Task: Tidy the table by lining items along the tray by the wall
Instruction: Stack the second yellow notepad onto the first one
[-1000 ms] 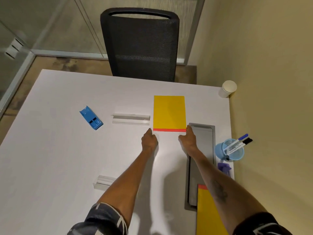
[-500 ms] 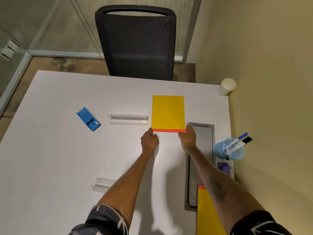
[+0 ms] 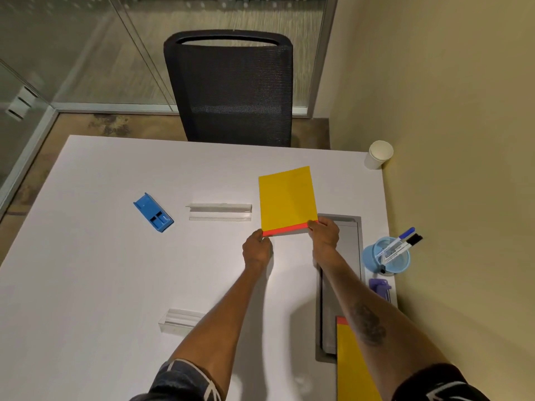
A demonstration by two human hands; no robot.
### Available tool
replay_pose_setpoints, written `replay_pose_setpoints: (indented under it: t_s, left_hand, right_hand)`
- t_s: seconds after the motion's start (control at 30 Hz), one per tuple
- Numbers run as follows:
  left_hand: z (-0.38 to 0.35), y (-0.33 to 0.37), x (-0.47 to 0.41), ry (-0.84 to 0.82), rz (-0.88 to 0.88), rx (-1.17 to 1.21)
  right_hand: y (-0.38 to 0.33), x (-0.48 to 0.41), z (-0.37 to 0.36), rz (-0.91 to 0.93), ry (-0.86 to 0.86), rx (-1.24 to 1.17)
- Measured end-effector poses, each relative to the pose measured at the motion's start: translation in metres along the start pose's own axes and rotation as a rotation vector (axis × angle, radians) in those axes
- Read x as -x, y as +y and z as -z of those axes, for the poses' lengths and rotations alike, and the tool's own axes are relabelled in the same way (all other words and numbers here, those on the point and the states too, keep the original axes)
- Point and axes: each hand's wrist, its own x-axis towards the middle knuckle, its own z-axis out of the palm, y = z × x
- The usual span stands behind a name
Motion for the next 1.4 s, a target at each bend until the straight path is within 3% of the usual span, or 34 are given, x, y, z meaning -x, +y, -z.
replay_pose_setpoints:
  t_s: [0.27, 0.4, 0.53, 0.7, 1.0, 1.17, 1.4]
  left_hand:
    - [0.004, 0.005, 0.02, -0.083, 0.025, 0.055]
    - [0.005, 0.013, 0.033, -0.18, 0.041, 0.1]
    - [0.007, 0.025, 0.042, -0.255, 0.03, 0.074]
    - [0.012, 0.034, 0.055, -0.324, -0.059, 0.026]
    - [0.046, 0.049, 0.089, -0.007, -0.3, 0.075]
    - [0.062, 0.055, 0.112, 0.018, -0.425, 0.037]
    - [0.069, 0.044, 0.146, 0.03, -0.581, -0.159]
  right_hand:
    - [-0.016, 0.02, 0.013, 0.005, -0.056, -0.222]
    - [-0.029, 0.034, 0.017, 0.106, -0.029, -0.12]
    - [-0.046, 0.048, 0.021, 0.166, -0.027, -0.227]
    - [-0.065, 0.064, 0.03, 0.266, -0.001, -0.185]
    - [-0.074, 0.108, 0.055, 0.624, 0.022, 0.103]
    - [-0.076, 0.134, 0.069, 0.725, -0.046, 0.276]
    - [-0.076, 0.161, 0.088, 0.771, -0.177, 0.334]
